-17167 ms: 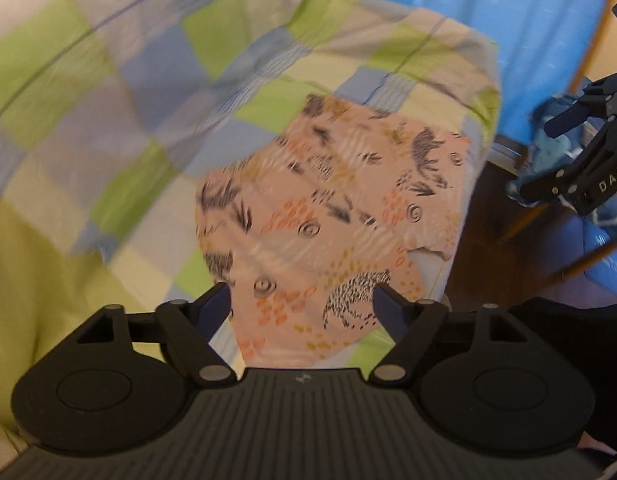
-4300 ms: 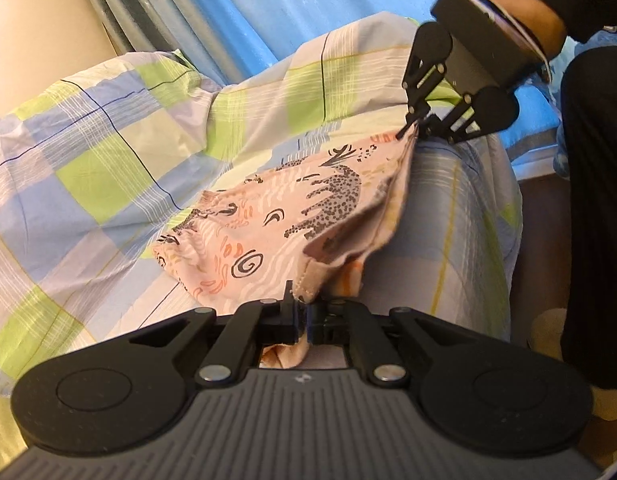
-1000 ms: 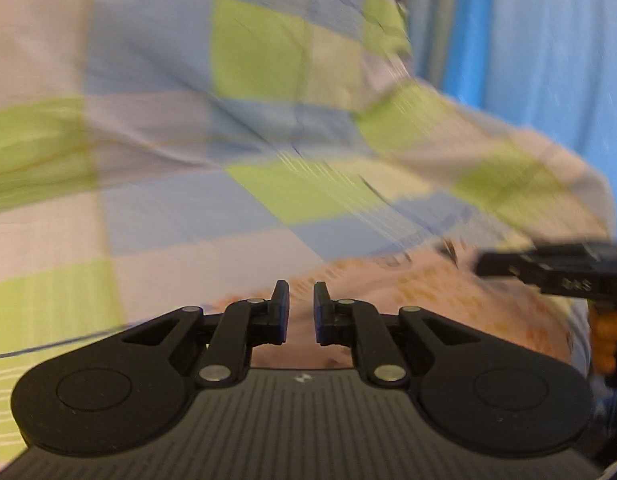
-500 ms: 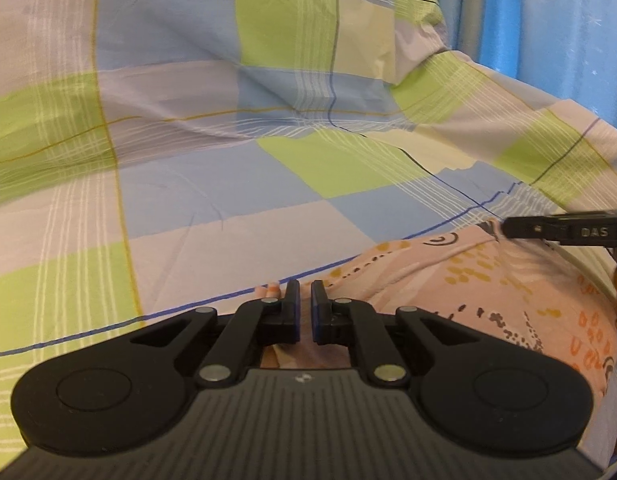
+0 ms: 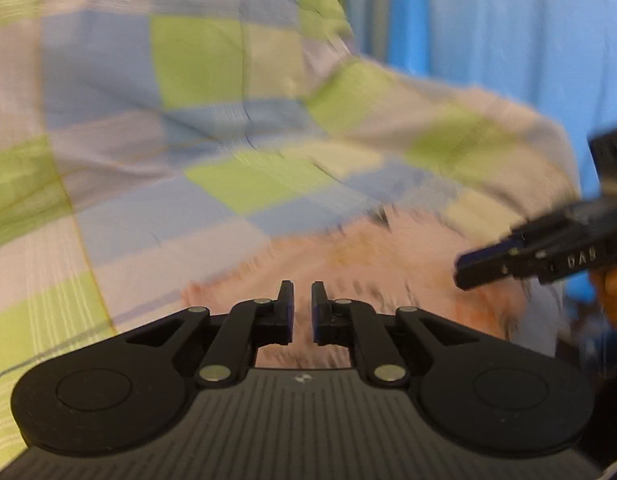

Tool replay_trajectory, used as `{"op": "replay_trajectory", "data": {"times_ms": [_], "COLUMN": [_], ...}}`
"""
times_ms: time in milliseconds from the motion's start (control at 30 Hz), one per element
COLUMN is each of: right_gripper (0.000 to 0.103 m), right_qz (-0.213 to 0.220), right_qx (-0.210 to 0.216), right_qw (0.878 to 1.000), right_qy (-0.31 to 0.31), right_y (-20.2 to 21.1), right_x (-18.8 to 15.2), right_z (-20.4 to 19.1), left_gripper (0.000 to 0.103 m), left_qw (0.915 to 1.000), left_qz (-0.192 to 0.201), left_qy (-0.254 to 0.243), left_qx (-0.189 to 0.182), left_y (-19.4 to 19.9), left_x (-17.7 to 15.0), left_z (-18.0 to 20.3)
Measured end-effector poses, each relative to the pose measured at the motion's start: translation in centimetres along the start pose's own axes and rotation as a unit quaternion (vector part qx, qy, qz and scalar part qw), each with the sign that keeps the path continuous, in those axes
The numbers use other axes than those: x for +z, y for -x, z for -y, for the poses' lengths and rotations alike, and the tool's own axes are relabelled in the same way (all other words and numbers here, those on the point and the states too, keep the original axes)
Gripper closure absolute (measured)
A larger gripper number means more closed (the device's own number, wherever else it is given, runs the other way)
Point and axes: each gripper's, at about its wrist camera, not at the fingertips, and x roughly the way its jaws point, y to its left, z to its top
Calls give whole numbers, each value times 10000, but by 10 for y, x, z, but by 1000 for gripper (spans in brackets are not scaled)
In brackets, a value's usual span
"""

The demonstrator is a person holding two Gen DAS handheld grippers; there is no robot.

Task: Fold clothes

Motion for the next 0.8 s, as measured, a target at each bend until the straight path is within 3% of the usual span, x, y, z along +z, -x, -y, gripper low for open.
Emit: {"op": "replay_trajectory", "data": {"times_ms": [33,167,267,333,400,500,567,667,733,767,800], "right_gripper": [76,82,73,73,73,63,60,59,59,59,59], "right_qz": [-119,80,313,450,515,364,177,-35,-140,-192,-223], "right_qx": [-134,-702,-1365,-1562,-1712,-1792,-1840,-2123,-2295,-2379,-2403], "right_qw": [9998,9973,9897,9835,9731,9539,9349,8872,8620,8485,8419], "right_qy": [5,-200,280,790,1454,2381,3030,4096,4517,4722,4827], "right_y": [-2,17,36,49,54,50,40,20,6,-1,-7], "right_x": [-3,-15,-29,-38,-48,-67,-79,-100,-106,-110,-110], "right_z": [1,13,6,-8,-28,-59,-79,-101,-104,-106,-106], "left_gripper": [96,95,95,90,81,72,71,70,73,76,88], "left_qw": [9998,9960,9900,9839,9731,9462,9284,9069,8934,8891,8876], "left_qz": [-111,-556,-483,-249,15,14,-83,-3,20,5,-61], "left_qy": [-134,-667,-1203,-1709,-2300,-3229,-3713,-4205,-4464,-4540,-4562], "left_qx": [43,214,557,453,133,-192,-141,278,511,587,627], "left_y": [0,2,22,43,63,70,65,55,49,46,43], "left_x": [-2,-12,-19,-26,-35,-51,-62,-73,-78,-78,-78], "left_z": [2,11,17,29,47,85,105,125,135,137,136]}}
